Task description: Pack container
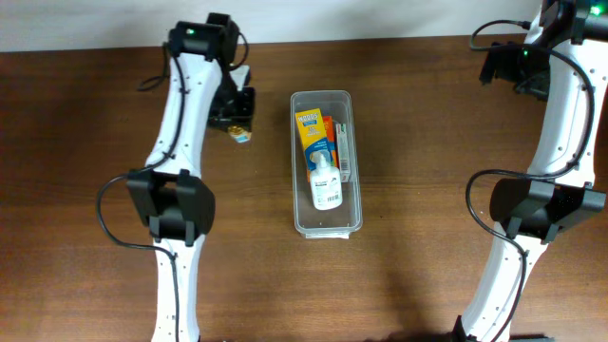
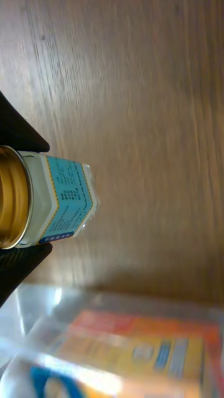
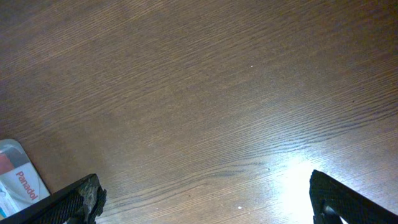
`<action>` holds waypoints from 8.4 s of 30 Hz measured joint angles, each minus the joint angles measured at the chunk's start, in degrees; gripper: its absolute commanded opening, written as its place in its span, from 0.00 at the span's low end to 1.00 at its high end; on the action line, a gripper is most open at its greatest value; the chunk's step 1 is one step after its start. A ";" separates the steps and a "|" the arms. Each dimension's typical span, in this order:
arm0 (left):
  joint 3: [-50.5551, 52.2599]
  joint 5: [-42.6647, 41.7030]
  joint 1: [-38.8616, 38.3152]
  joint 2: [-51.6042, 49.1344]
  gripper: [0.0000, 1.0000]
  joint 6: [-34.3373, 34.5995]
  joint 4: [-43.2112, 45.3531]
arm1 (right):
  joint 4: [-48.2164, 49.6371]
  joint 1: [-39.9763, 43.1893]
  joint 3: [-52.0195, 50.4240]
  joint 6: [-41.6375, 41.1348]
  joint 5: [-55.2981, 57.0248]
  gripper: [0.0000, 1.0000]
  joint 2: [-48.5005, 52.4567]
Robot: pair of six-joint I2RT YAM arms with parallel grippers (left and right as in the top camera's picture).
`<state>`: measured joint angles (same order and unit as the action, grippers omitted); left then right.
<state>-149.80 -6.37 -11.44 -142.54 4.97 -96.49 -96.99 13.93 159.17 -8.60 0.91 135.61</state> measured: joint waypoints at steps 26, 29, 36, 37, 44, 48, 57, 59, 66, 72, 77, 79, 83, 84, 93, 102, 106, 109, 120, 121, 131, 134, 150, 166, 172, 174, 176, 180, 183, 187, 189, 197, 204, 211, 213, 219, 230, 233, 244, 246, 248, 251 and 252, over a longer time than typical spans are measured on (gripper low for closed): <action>0.13 -2.43 -25.70 23.39 0.29 0.00 -0.15 | 0.00 0.00 0.00 0.00 0.00 0.98 0.00; 2.64 -2.23 -28.52 23.41 0.29 0.00 -0.17 | 0.00 0.02 0.00 0.00 0.02 0.98 0.00; 13.62 -1.97 -31.87 23.41 0.29 0.00 -0.17 | 0.00 0.00 0.00 0.00 0.00 0.98 0.00; 15.26 -1.97 -32.09 23.39 0.30 0.00 -0.22 | 0.00 0.02 0.00 -0.02 0.02 0.98 0.00; 23.76 -1.53 -32.30 23.39 0.29 0.00 2.32 | 0.00 0.00 0.00 0.02 0.00 0.98 0.00; 28.24 -1.49 -32.33 23.39 0.29 0.00 5.27 | 0.00 0.02 0.00 0.02 0.02 0.98 0.00; 37.99 -0.70 -32.33 23.39 0.30 0.00 14.05 | 0.00 0.00 0.00 -0.02 0.02 0.98 0.00; 40.15 -0.24 -32.30 23.39 0.30 0.00 16.00 | 0.00 0.00 0.00 0.02 0.00 0.98 0.00; 46.01 1.03 -31.80 23.39 0.30 0.00 21.70 | 0.00 0.02 0.00 0.02 0.00 0.98 0.00; 48.85 1.27 -31.06 23.39 0.30 0.00 24.94 | 0.00 0.02 0.00 0.00 0.00 0.98 0.00; 50.34 1.27 -31.06 23.39 0.30 0.00 25.55 | 0.00 0.02 0.00 0.02 0.00 0.99 0.00; 50.36 1.27 -31.08 23.39 0.30 0.00 25.68 | 0.00 0.00 0.00 0.02 0.02 0.98 0.00; 50.38 1.27 -31.06 23.39 0.30 0.00 25.86 | 0.00 0.02 0.02 0.00 0.00 0.98 0.00; 50.38 1.27 -31.06 23.39 0.30 0.00 25.88 | 0.00 0.00 0.00 0.02 0.00 0.98 0.00; 50.38 1.29 -31.06 23.39 0.49 0.00 25.88 | 0.00 0.02 0.00 0.00 0.00 0.98 0.00; 50.38 1.46 -31.08 23.39 0.42 -0.28 25.88 | 0.00 0.00 0.00 0.02 0.00 0.98 0.00; 50.38 1.46 -31.08 23.39 0.43 -0.28 26.03 | 0.00 0.00 0.00 -0.02 0.00 0.98 0.00; 50.38 1.46 -31.08 23.39 0.43 -0.28 26.29 | 0.00 0.02 0.00 0.00 0.00 0.98 0.00; 50.38 1.49 -31.06 23.39 0.42 -0.28 26.29 | 0.00 0.00 0.00 0.00 0.02 0.98 0.00; 50.31 1.68 -31.08 23.39 0.42 -0.28 26.25 | 0.00 0.00 0.00 -0.02 0.00 0.98 0.00; 40.92 8.87 -30.58 23.37 0.42 -0.31 24.04 | 0.00 0.00 0.00 0.00 0.00 0.98 0.00; 38.40 10.62 -29.35 23.39 0.42 -0.35 24.87 | 0.00 0.02 0.00 0.04 0.00 0.98 0.00; 36.85 12.20 -19.12 23.39 0.42 -4.11 32.06 | 0.00 0.02 0.00 0.00 0.00 0.98 0.00; 36.85 2.97 -21.27 23.39 0.42 -6.78 32.15 | 0.00 0.00 0.00 0.00 0.00 0.98 0.00; 36.85 2.08 -22.69 23.39 0.42 -7.19 29.51 | 0.00 0.02 0.00 0.00 0.02 0.98 0.00; 36.85 2.03 -22.73 23.39 0.43 -7.19 29.22 | 0.00 0.00 0.00 0.00 0.00 0.98 0.00; 36.85 2.03 -22.73 23.39 0.46 -7.19 29.20 | 0.00 0.02 0.00 0.00 0.00 0.98 0.00; 36.85 1.99 -22.73 23.39 0.51 -7.45 29.20 | 0.00 0.00 0.02 -0.04 0.00 0.98 0.00; 36.85 1.84 -22.73 23.17 0.52 -7.58 29.18 | 0.00 0.00 0.00 0.00 0.00 0.98 0.00; 36.83 1.84 -22.73 21.75 0.52 -7.58 29.20 | 0.00 0.02 0.02 0.00 0.02 0.98 0.00; 36.81 1.84 -22.73 20.92 0.52 -7.58 29.24 | 0.00 0.00 0.00 0.04 0.02 0.98 0.00; 36.81 1.84 -22.73 20.26 0.52 -7.58 30.18 | 0.00 0.02 0.00 -0.02 0.00 0.98 0.00; 36.81 1.84 -22.73 20.26 0.51 -7.58 31.04 | 0.00 0.02 0.00 0.00 0.02 0.98 0.00; 36.81 1.84 -22.73 19.89 0.51 -7.58 30.05 | 0.00 0.00 0.00 0.00 0.02 0.98 0.00; 36.74 1.84 -22.73 19.39 0.51 -7.58 29.88 | 0.00 0.02 0.00 0.02 0.02 0.98 0.00; 36.74 1.84 -22.73 17.64 0.51 -7.58 29.88 | 0.00 0.02 0.02 0.00 0.02 0.98 0.00; 36.74 1.79 -22.73 17.53 0.40 -7.76 29.11 | 0.00 0.02 0.00 -0.02 0.02 0.98 0.00; 36.41 1.79 -22.73 17.53 0.38 -7.76 27.76 | 0.00 0.00 0.00 0.00 0.02 0.98 0.00; 25.88 1.81 -22.73 17.38 0.38 -7.78 18.10 | 0.00 0.02 0.00 0.02 0.00 0.98 0.00; 24.87 1.66 -22.73 17.38 0.38 -7.78 16.98 | 0.00 0.00 0.02 -0.04 0.02 0.98 0.00; 24.63 0.70 -22.73 17.38 0.38 -7.78 15.34 | 0.00 0.00 0.00 -0.04 0.00 0.98 0.00; 24.63 -0.07 -22.73 17.38 0.38 -7.78 14.75 | 0.00 0.00 0.00 -0.02 0.00 0.98 0.00; 24.63 -0.26 -22.73 17.38 0.38 -7.78 14.82 | 0.00 0.00 0.00 0.02 0.00 0.98 0.00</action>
<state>-125.16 -6.63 -34.17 -125.16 -2.81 -81.67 -96.99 13.93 159.17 -8.58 0.91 135.61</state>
